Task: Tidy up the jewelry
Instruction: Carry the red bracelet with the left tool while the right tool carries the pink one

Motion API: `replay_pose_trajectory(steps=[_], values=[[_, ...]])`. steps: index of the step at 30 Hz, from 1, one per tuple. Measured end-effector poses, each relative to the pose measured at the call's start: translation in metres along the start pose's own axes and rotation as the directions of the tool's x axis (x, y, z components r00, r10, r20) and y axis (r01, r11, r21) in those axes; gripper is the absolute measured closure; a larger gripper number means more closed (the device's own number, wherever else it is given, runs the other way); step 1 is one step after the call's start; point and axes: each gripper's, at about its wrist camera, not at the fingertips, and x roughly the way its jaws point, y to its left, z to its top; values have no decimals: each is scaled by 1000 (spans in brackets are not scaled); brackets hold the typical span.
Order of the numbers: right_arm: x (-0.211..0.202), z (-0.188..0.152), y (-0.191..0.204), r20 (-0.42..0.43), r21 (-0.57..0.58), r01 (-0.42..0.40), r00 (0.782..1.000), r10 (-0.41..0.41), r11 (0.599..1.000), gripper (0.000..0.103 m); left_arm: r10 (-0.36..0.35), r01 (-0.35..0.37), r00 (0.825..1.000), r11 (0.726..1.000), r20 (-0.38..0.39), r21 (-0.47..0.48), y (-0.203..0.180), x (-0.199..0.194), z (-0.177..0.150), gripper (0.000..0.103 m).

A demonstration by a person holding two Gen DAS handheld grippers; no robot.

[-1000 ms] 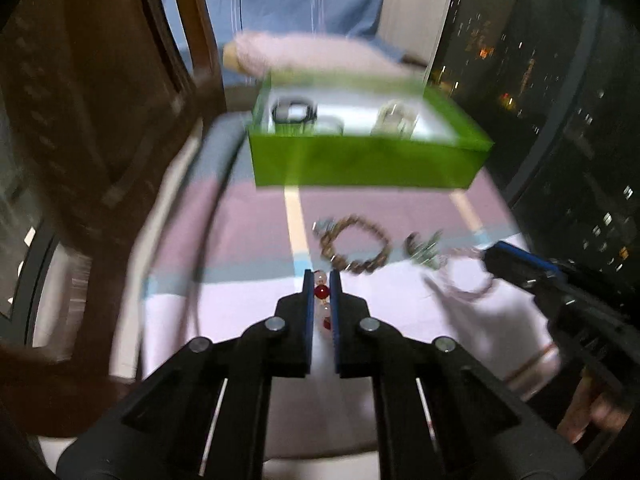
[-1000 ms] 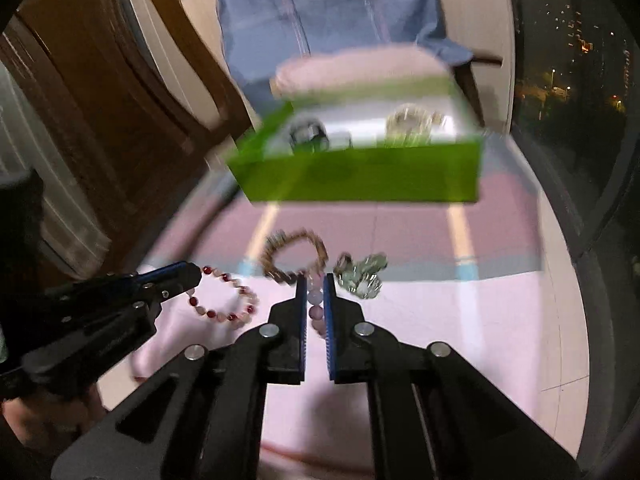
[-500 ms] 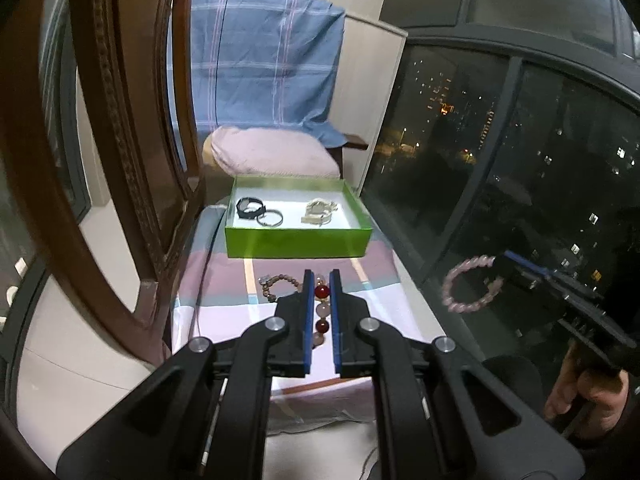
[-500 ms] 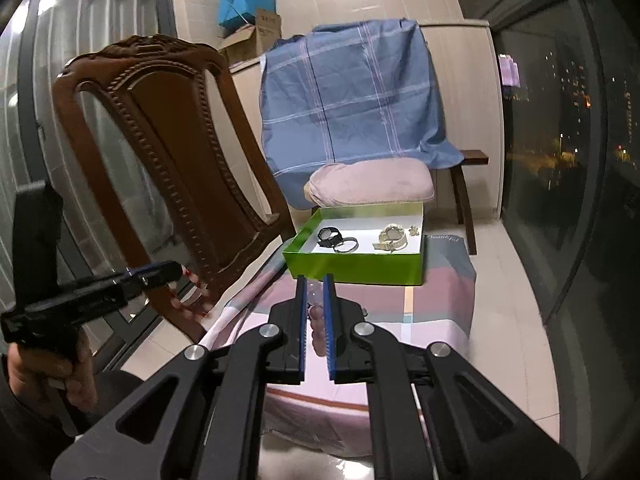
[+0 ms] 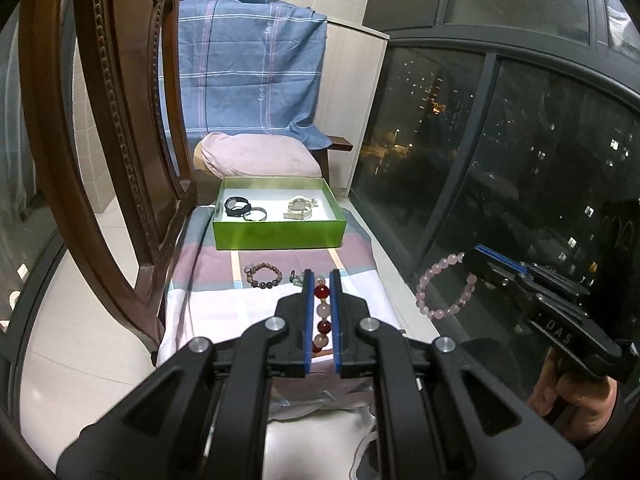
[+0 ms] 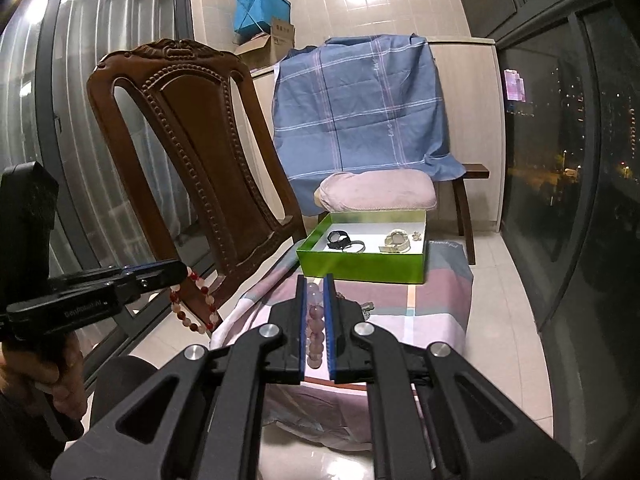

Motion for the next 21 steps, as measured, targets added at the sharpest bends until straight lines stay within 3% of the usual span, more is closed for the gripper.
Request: replay_pose_trajectory(steps=[21], values=[[1, -4, 0, -17, 4, 0, 1000, 0, 1000, 95, 3, -4, 1000, 1000, -23, -8, 5, 8, -3, 96]])
